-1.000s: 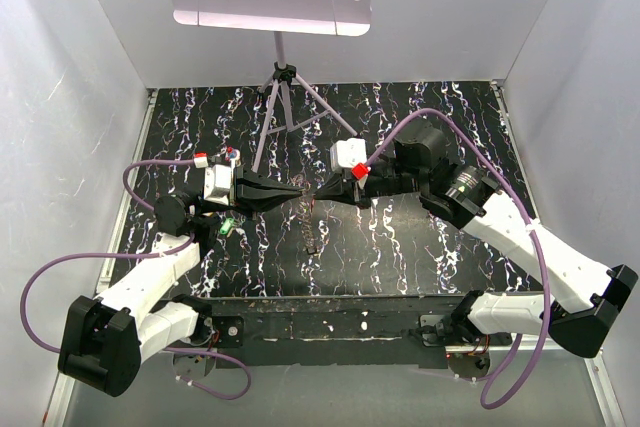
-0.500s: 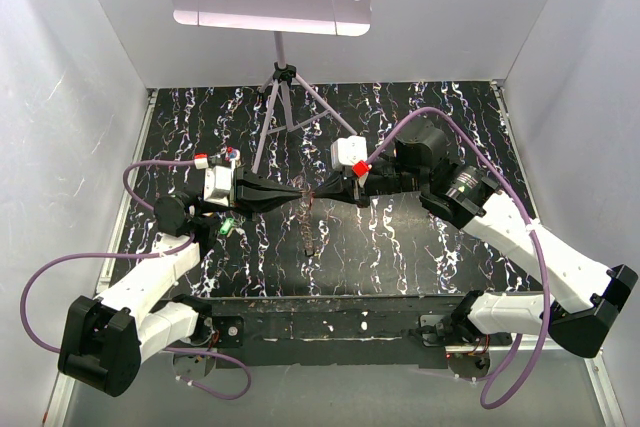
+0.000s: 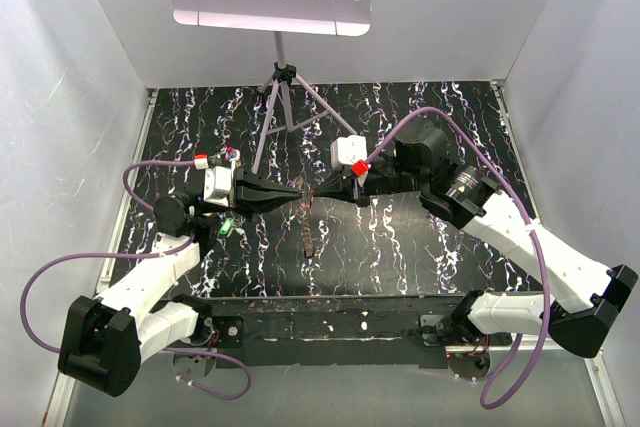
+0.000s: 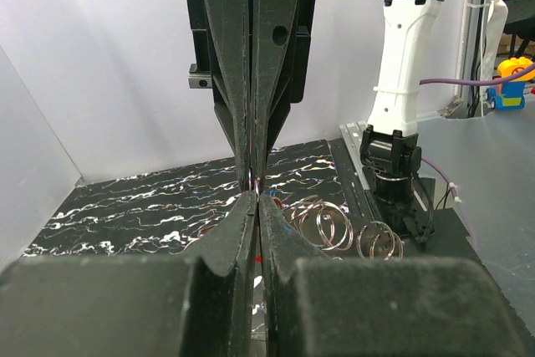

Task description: Put the keys on the keyring

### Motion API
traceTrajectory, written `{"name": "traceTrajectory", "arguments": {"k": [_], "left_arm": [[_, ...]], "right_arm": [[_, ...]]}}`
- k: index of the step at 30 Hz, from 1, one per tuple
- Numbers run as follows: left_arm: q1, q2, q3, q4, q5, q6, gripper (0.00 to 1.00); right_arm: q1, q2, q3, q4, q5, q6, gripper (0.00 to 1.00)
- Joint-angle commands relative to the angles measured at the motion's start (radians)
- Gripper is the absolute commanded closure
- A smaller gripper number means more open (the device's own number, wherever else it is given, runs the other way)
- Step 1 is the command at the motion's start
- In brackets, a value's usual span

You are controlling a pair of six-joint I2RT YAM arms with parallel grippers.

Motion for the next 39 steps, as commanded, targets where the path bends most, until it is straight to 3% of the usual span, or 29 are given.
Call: {"name": "traceTrajectory", "arguments": {"k": [1, 39], "left_arm": [[-0.002, -0.02, 0.0, 0.041, -0.015, -0.003, 1.0], [-0.012, -0.009, 0.007, 0.036, -0.001, -0.012, 1.0]], "right_arm": [[0.003, -0.019, 0.003, 0.038, -0.001, 0.004, 0.99], [0.006, 0.007, 0.004, 0.088, -0.113, 0.07, 0.99]]}}
